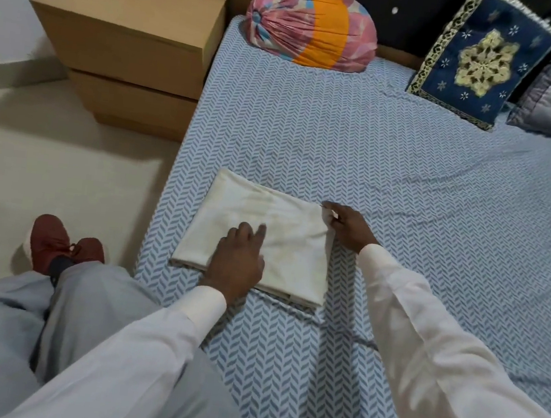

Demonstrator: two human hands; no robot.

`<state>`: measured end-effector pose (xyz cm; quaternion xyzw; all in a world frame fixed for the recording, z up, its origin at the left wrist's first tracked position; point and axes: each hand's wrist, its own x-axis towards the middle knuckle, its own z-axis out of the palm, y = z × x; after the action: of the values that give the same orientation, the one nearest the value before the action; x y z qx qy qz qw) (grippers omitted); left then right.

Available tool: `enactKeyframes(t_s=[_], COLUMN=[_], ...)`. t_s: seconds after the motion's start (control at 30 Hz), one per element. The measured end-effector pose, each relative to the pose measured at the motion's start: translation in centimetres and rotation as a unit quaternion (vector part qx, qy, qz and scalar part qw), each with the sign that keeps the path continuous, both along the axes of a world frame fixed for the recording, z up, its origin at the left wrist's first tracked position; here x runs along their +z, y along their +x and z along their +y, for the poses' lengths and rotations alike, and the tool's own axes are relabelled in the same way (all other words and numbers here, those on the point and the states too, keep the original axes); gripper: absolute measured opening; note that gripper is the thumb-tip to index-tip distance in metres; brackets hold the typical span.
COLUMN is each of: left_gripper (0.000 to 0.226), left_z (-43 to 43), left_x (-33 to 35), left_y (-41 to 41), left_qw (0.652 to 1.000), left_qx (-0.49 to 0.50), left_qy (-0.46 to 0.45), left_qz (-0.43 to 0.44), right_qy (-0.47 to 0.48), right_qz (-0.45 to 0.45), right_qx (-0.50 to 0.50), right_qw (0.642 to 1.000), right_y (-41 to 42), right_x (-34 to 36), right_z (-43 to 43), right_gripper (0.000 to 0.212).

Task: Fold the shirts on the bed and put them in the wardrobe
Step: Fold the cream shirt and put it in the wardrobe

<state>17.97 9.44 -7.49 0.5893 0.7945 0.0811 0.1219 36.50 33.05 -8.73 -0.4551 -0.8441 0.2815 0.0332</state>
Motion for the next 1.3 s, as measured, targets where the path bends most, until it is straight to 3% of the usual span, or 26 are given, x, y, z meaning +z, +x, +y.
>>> enactKeyframes(t_s=[0.1,0.2,0.37,0.47,0.67,0.73,0.8,0.93,1.07,1.2,1.3], left_gripper=[0.066,0.076,0.086,0.083,0.094,0.093,0.088,0.081,0.073,0.068,0.065], left_z=[0.2,1.3,4.4,6.3,7.4,7.4,6.9,4.3,1.2,0.3,0.4], left_x=[-1.2,-2.3,-1.4,-1.2,-2.7,-1.9,-1.3,0.0,0.5,-0.1,-0.4], left_y=[1.3,-1.2,-6.4,-8.3,-9.3,-8.7,-6.8,1.2,8.4,10.3,10.5], left_qw=[0.998,0.997,0.999,0.996,0.987,0.988,0.994,0.989,0.964,0.965,0.973], left_qx=[-0.043,0.025,0.004,-0.016,0.028,0.037,0.039,-0.123,-0.261,-0.263,-0.23], left_qy=[0.03,-0.066,0.018,-0.026,-0.153,-0.141,-0.061,0.083,0.05,0.007,-0.002], left_qz=[0.025,0.014,0.047,0.08,0.032,0.053,0.075,-0.007,-0.024,0.017,0.03], right_qy=[-0.061,-0.133,-0.205,-0.246,-0.213,-0.204,-0.21,-0.243,-0.291,-0.302,-0.28], right_qz=[0.027,0.085,0.196,0.188,0.122,0.097,0.095,0.104,0.178,0.154,0.126], right_qx=[-0.01,-0.06,-0.148,-0.171,-0.109,-0.105,-0.103,-0.113,-0.15,-0.138,-0.106], right_qw=[0.998,0.986,0.948,0.935,0.963,0.968,0.968,0.958,0.928,0.931,0.946], right_y=[-0.7,-0.6,-0.4,-0.7,-0.9,-1.0,-1.3,-1.1,-0.2,0.9,0.5], right_x=[1.1,1.6,1.1,1.1,0.7,0.9,1.2,1.0,1.3,1.0,0.4], right_z=[-0.1,0.0,-0.1,-0.6,0.5,0.7,0.7,1.5,1.7,1.5,1.8], right_gripper=[0.052,0.046,0.026,0.021,0.031,0.032,0.033,0.033,0.024,0.037,0.06])
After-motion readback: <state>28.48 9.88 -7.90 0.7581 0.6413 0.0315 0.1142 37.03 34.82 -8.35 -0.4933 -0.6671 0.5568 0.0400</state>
